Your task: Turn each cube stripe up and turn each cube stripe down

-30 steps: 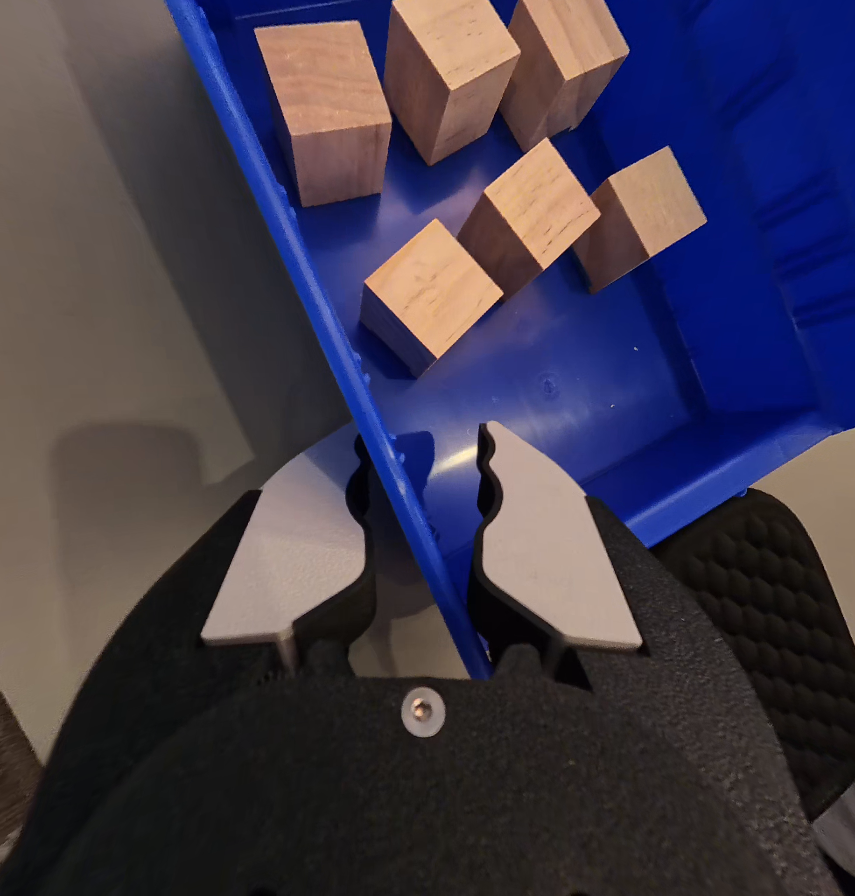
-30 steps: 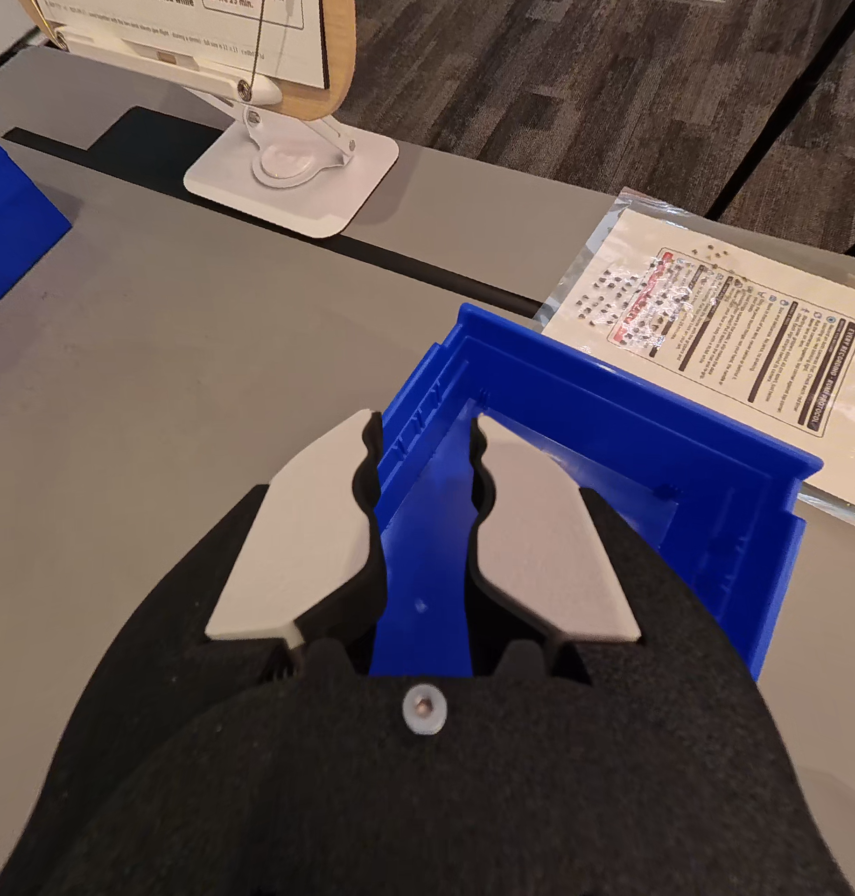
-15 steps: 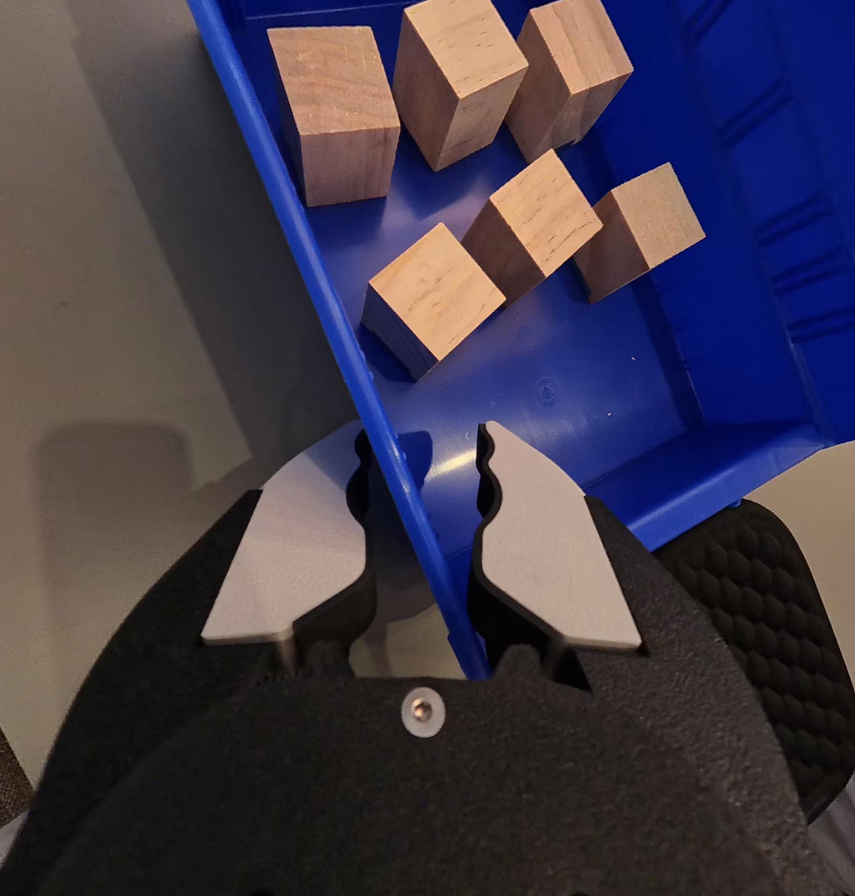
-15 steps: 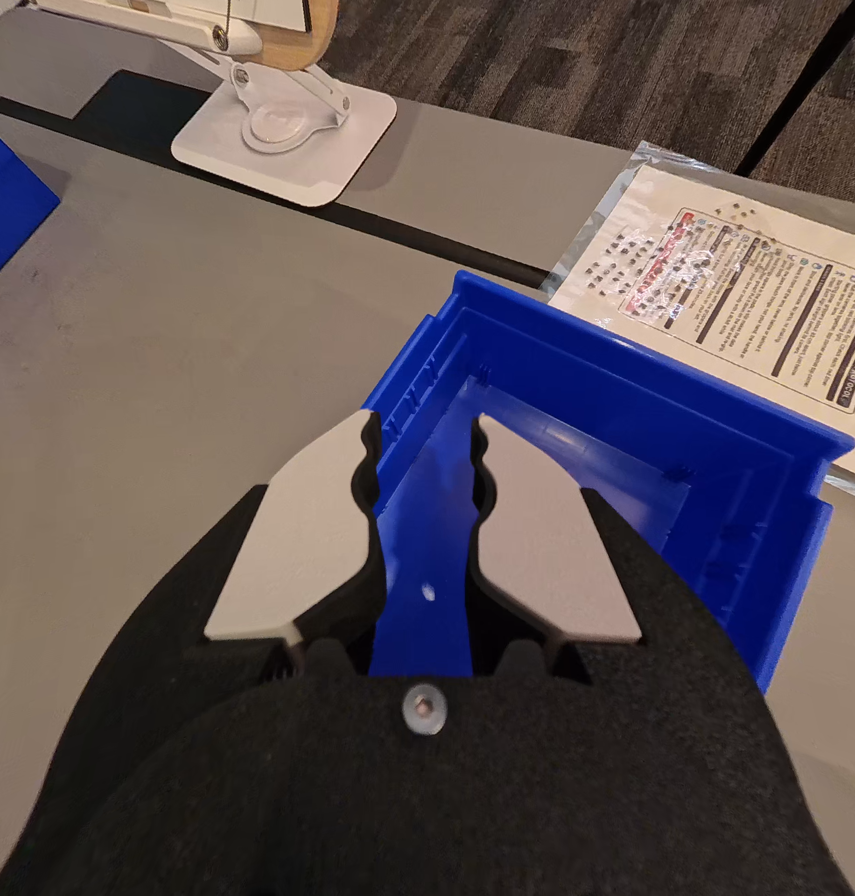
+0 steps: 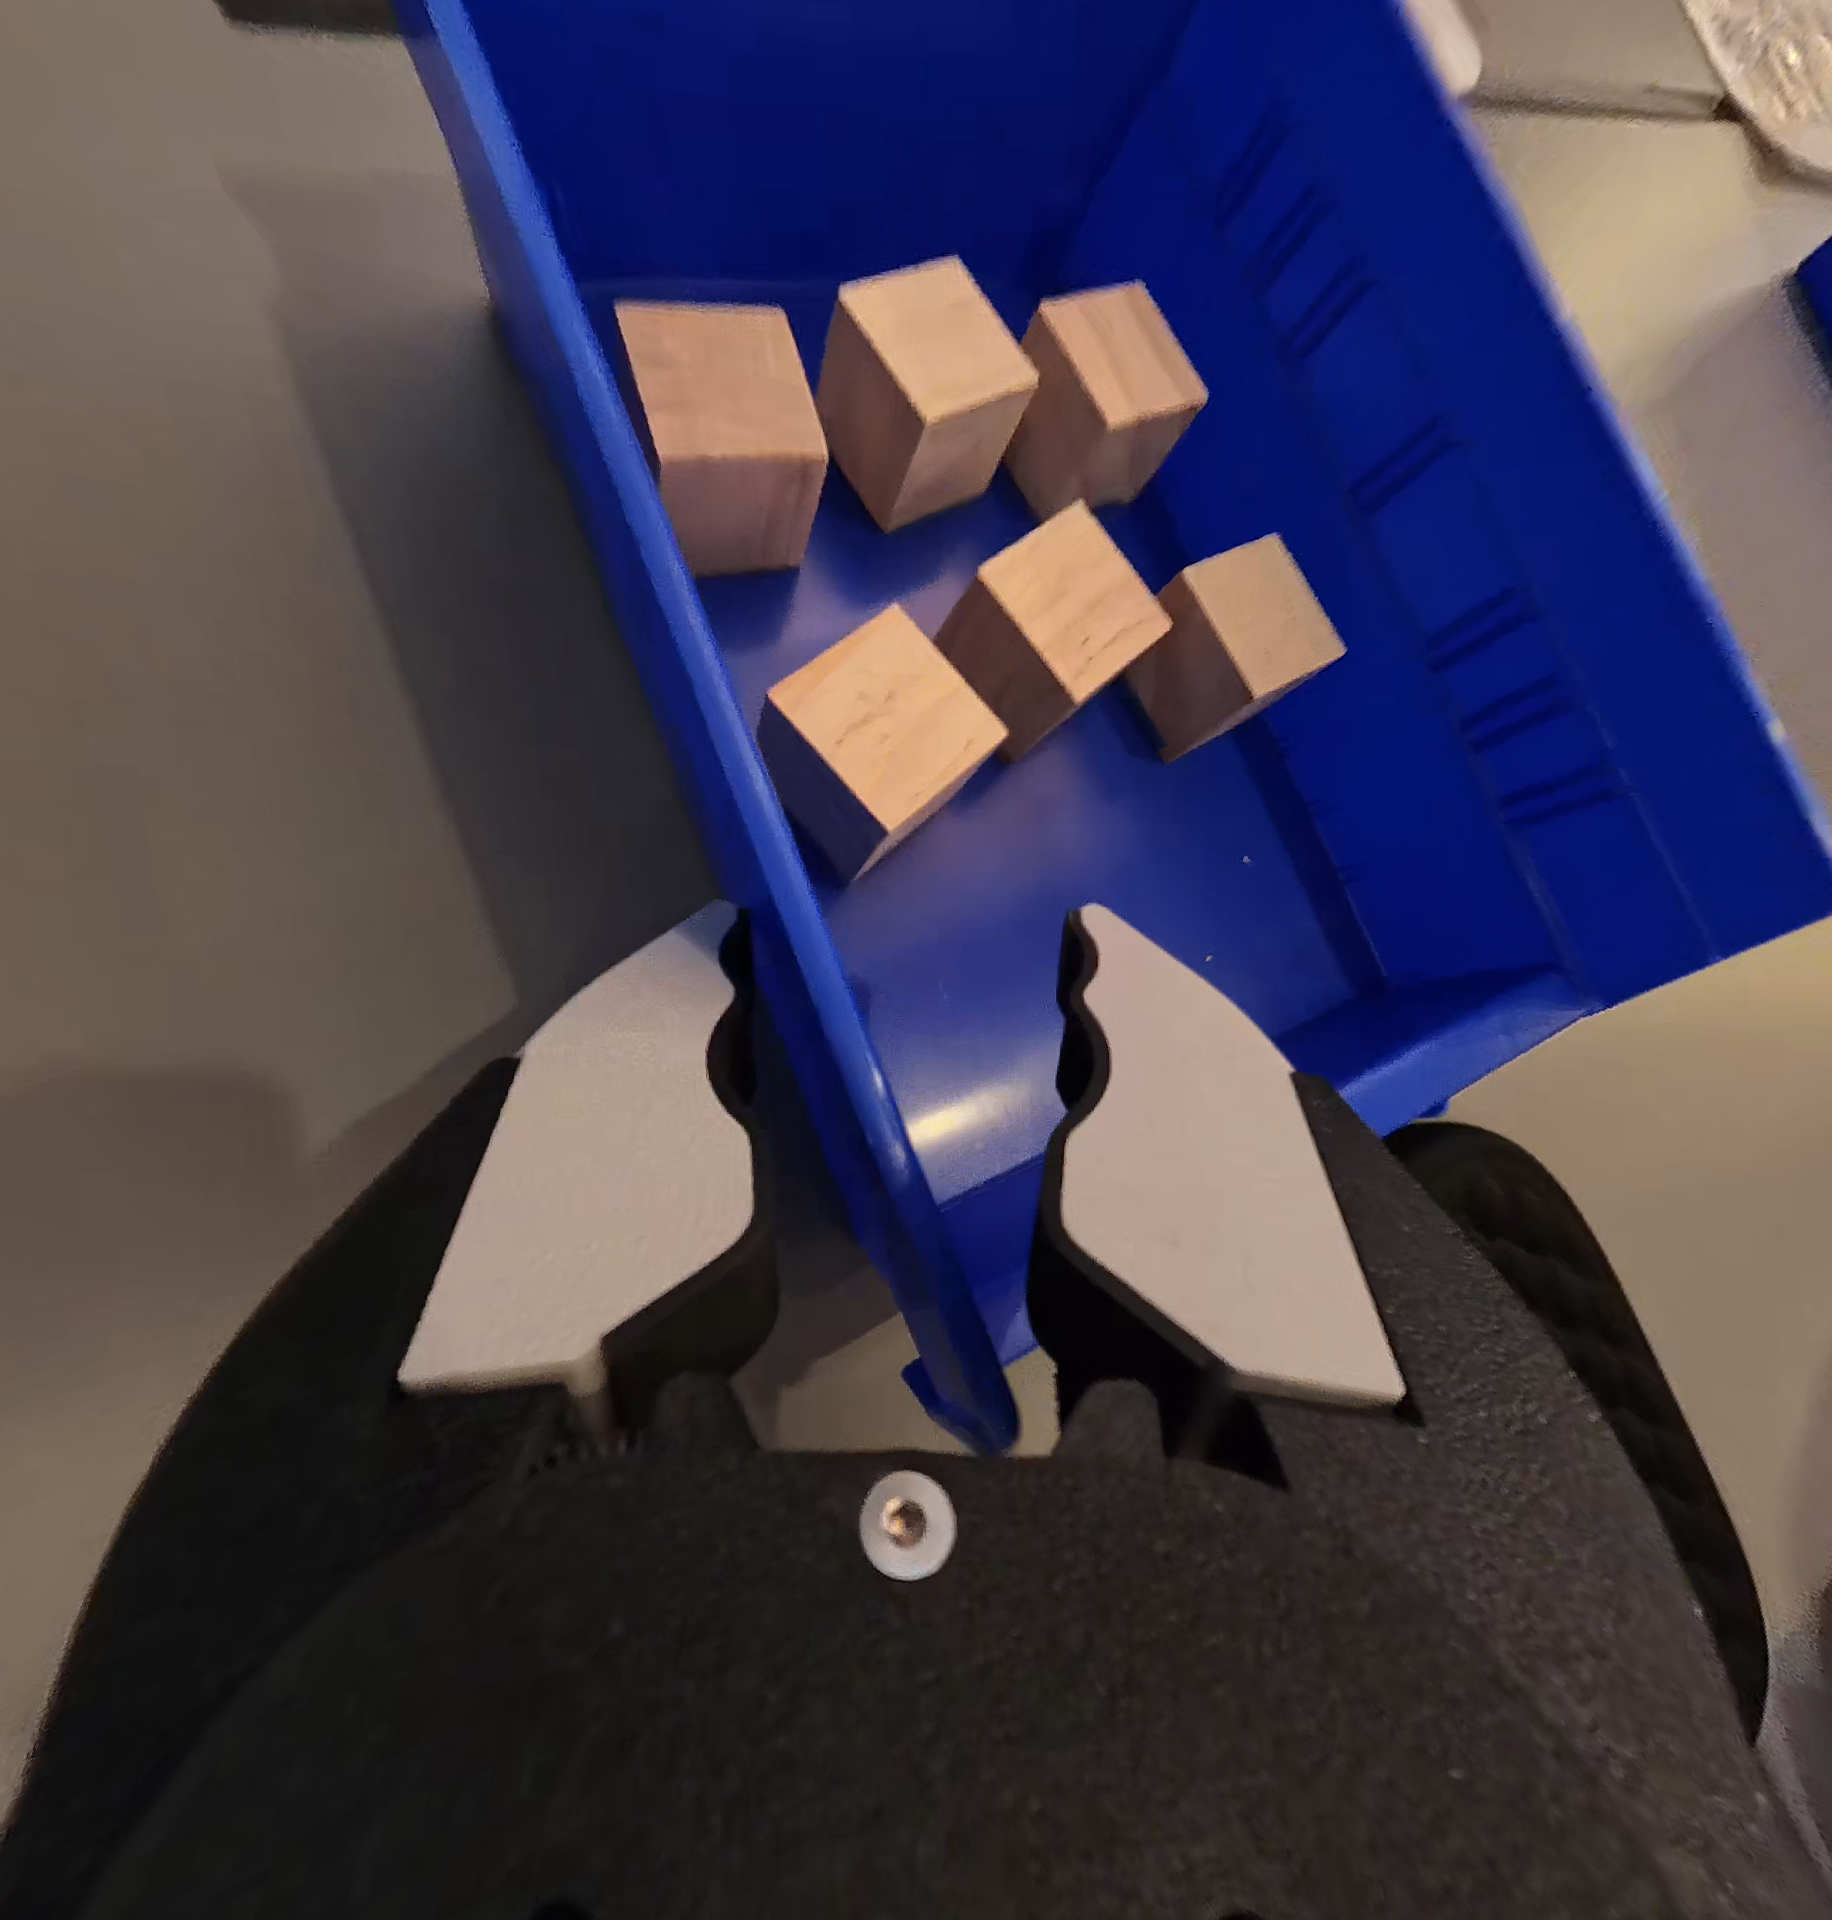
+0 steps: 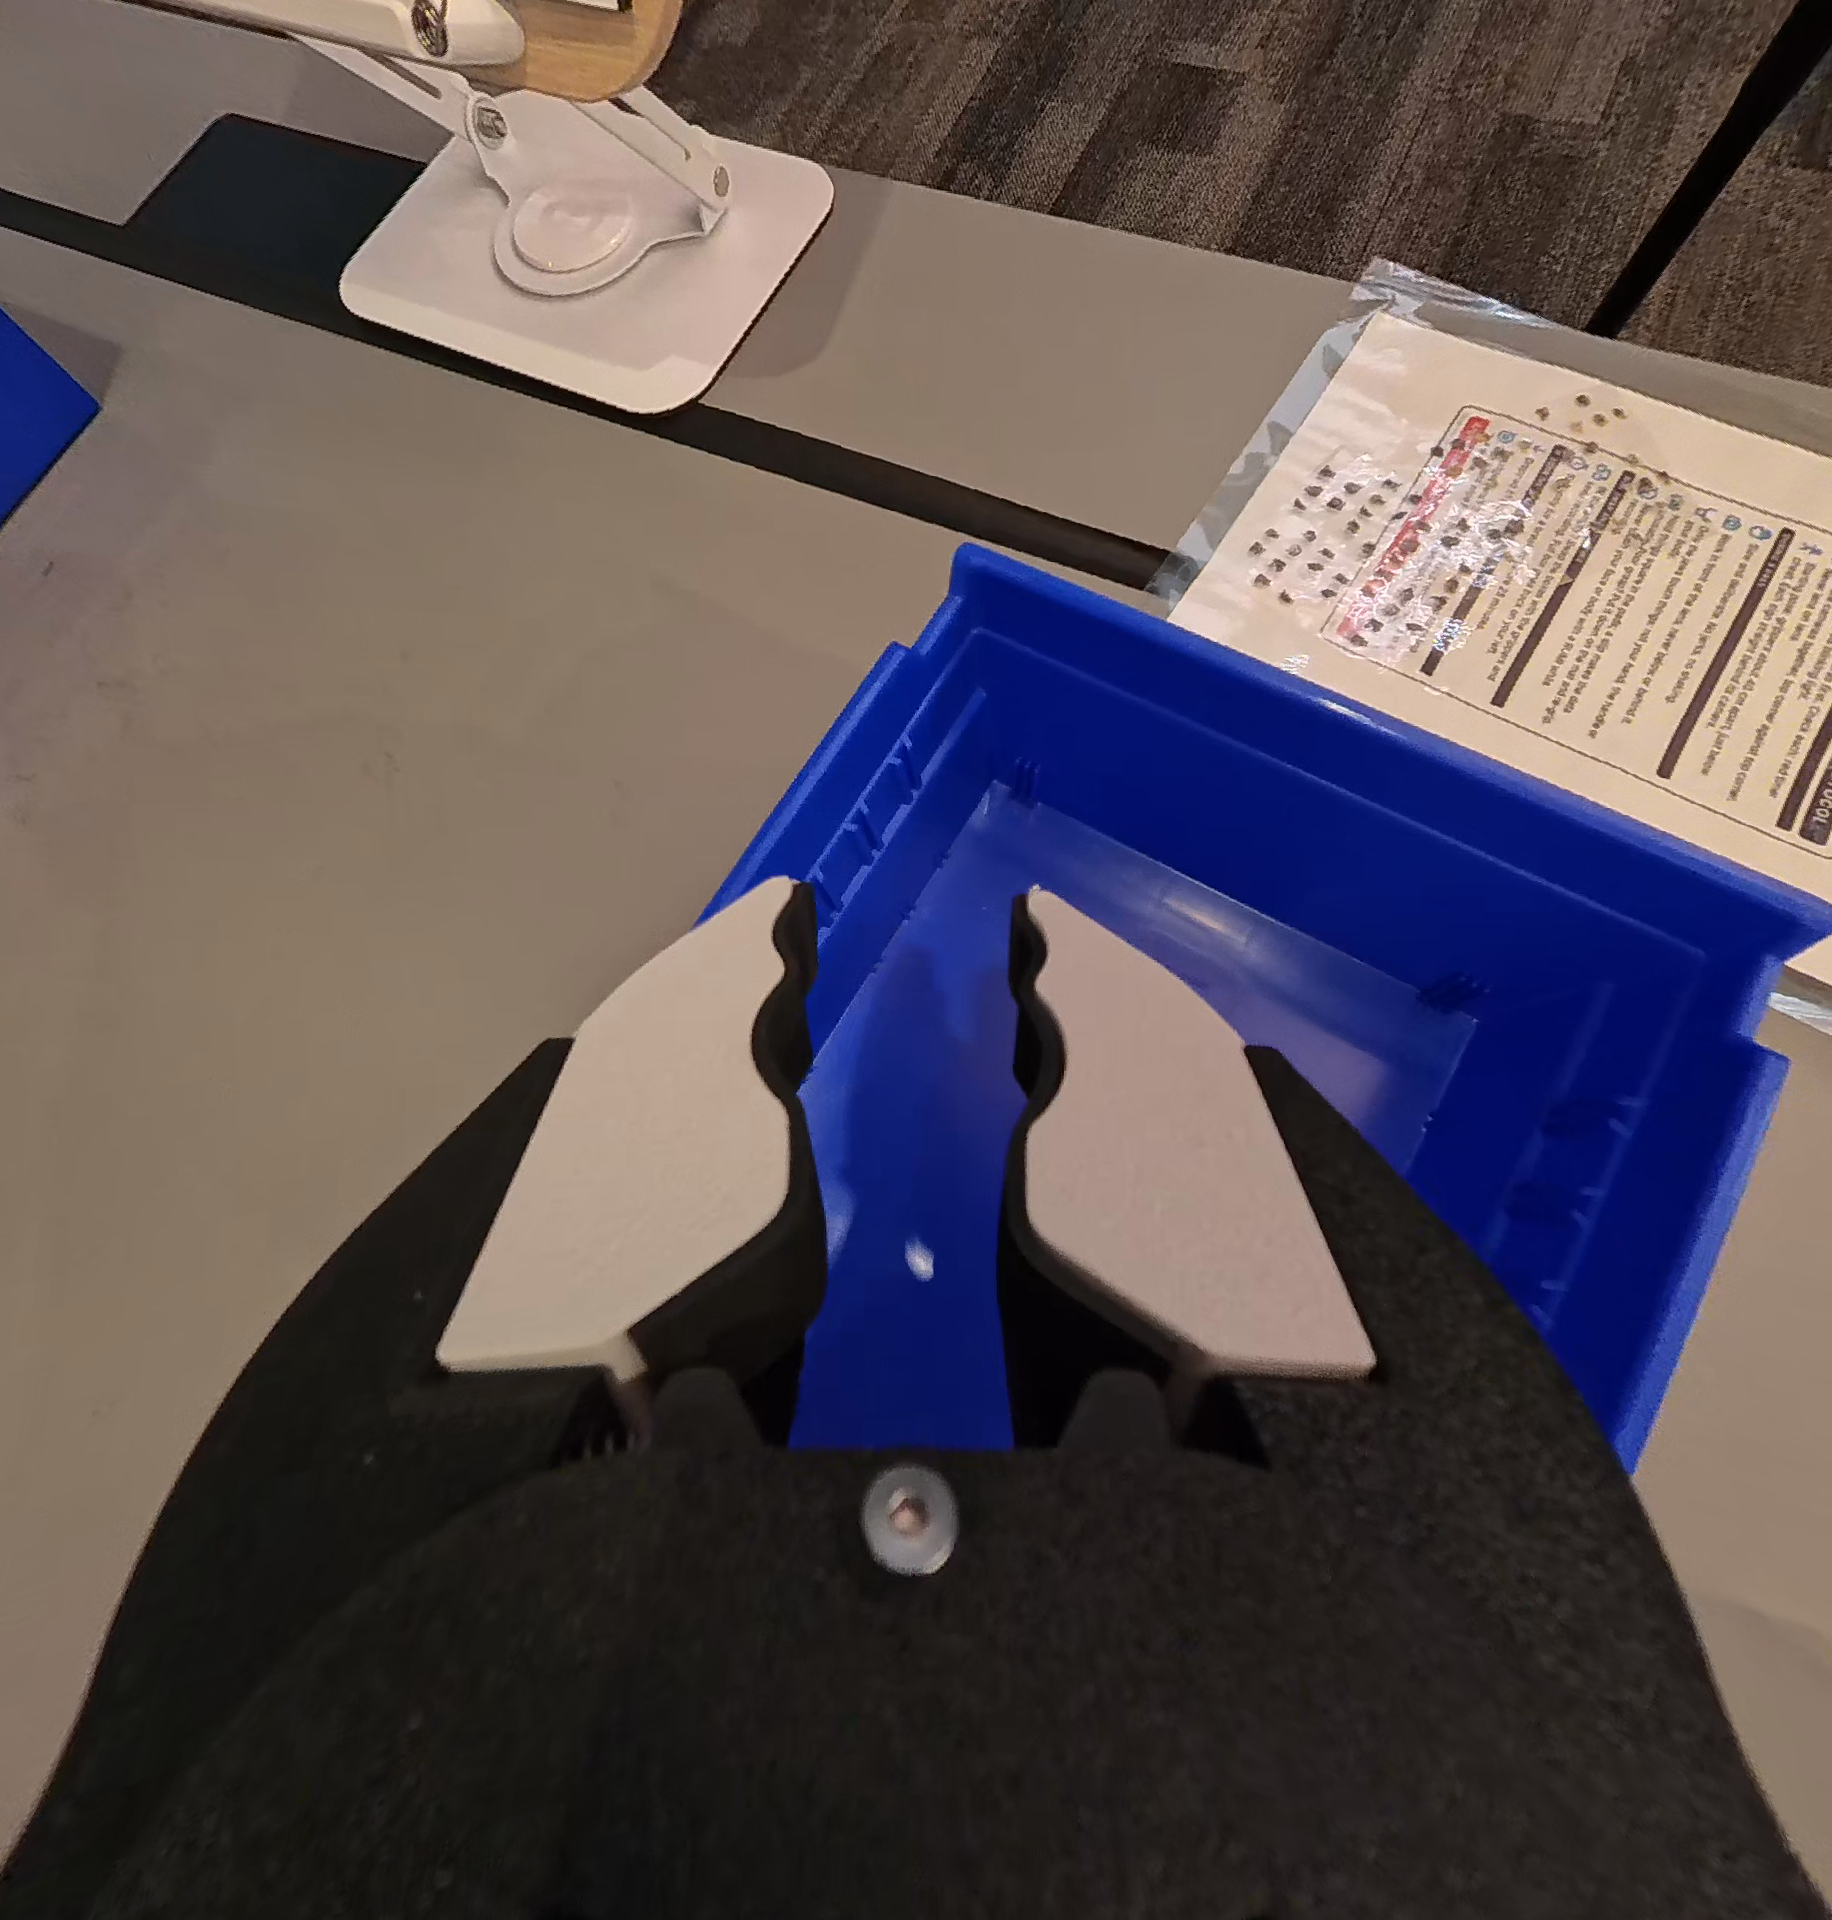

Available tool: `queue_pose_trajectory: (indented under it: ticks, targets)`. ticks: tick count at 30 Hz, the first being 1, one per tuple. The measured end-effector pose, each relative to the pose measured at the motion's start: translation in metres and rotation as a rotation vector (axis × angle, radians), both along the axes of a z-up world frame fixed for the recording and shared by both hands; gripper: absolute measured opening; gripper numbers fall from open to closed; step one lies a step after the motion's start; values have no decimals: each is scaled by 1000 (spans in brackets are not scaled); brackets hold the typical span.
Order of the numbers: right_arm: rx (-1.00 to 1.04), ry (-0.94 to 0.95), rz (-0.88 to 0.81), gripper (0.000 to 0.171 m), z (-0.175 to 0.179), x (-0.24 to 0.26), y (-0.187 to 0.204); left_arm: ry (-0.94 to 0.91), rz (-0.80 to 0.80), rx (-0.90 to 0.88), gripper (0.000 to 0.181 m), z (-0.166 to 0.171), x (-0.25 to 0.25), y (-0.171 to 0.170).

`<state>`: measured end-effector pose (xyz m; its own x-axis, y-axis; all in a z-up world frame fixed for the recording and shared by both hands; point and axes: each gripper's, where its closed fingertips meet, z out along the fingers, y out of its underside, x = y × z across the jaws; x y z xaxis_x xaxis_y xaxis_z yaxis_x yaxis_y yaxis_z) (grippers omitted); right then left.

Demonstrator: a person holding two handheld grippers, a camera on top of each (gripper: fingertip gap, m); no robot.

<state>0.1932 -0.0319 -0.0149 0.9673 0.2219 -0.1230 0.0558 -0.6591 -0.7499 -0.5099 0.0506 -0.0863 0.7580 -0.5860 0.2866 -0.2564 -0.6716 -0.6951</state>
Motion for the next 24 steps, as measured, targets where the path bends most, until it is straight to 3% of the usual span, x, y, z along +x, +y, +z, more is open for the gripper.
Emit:
queue_pose_trajectory:
  ticks: [1,9,12,24]
  targets:
    - [-2,-1,-3,35,-1,1,0,-8,7,35,55,10,-1,0]
    - [-3,-19,-11,35,-1,3,1,-31,46,394,59,106,3,-20]
    - [17,-39,-2,35,3,0,3,-35,57,483,65,127,10,-34]
    - [137,-139,31,35,46,-24,-13,12,179,488,82,103,-16,-57]
